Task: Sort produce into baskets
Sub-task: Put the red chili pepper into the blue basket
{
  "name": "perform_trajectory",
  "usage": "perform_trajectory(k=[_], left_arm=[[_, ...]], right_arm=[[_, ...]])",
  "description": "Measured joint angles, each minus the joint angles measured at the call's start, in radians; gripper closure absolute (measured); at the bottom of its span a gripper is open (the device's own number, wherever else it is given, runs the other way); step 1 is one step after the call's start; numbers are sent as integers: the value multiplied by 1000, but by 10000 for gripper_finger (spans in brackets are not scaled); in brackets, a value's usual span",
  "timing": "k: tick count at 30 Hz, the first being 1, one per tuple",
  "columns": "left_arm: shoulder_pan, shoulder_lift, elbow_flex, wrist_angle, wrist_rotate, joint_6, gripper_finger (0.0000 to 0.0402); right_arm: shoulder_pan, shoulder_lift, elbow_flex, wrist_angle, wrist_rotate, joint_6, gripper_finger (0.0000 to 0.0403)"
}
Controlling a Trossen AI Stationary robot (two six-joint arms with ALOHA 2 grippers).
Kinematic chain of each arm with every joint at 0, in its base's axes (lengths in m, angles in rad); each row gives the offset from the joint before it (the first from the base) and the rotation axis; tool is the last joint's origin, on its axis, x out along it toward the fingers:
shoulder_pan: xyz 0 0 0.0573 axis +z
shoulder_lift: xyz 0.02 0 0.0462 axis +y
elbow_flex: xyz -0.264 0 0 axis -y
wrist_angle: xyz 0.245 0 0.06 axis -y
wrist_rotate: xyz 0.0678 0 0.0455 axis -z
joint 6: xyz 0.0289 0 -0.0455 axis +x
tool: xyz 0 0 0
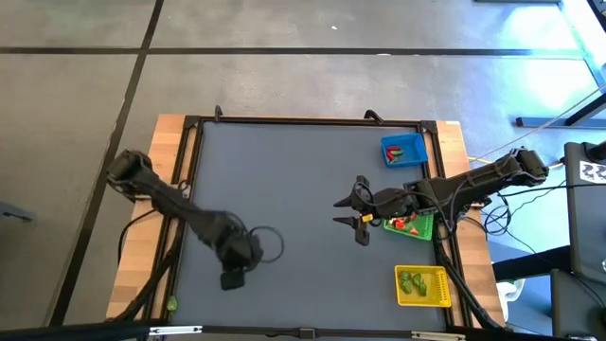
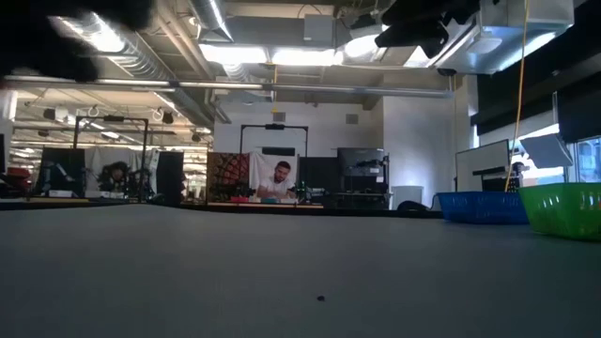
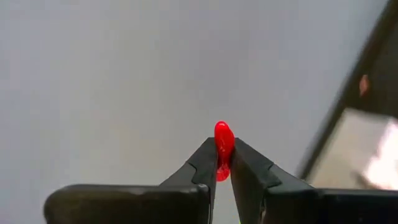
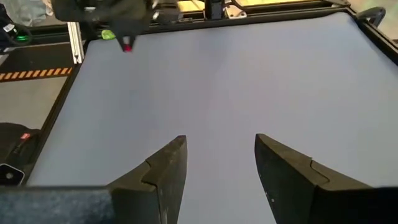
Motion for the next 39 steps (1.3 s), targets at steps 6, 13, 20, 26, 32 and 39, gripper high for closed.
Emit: perform_trajectory(k=[6, 13, 20, 26, 32, 39], left_arm=[[125, -62, 5, 100, -219, 200, 367], [247, -71, 5, 327, -342, 442, 367], [323, -71, 5, 564, -355, 603, 367], [360, -71, -7, 675, -354, 680, 366], [379, -70, -8, 708, -353, 701, 366], [381, -70, -8, 757, -357, 718, 366]], right_arm=[[0, 0, 0, 3, 13, 77, 212], [0, 73, 1, 4, 6, 159, 154], [0, 220, 1, 129, 18, 127, 144], [0, 314, 1, 374, 20, 15, 178], [-2, 347, 0, 518, 44, -70, 224], [-23, 351, 0, 536, 55, -79, 286]])
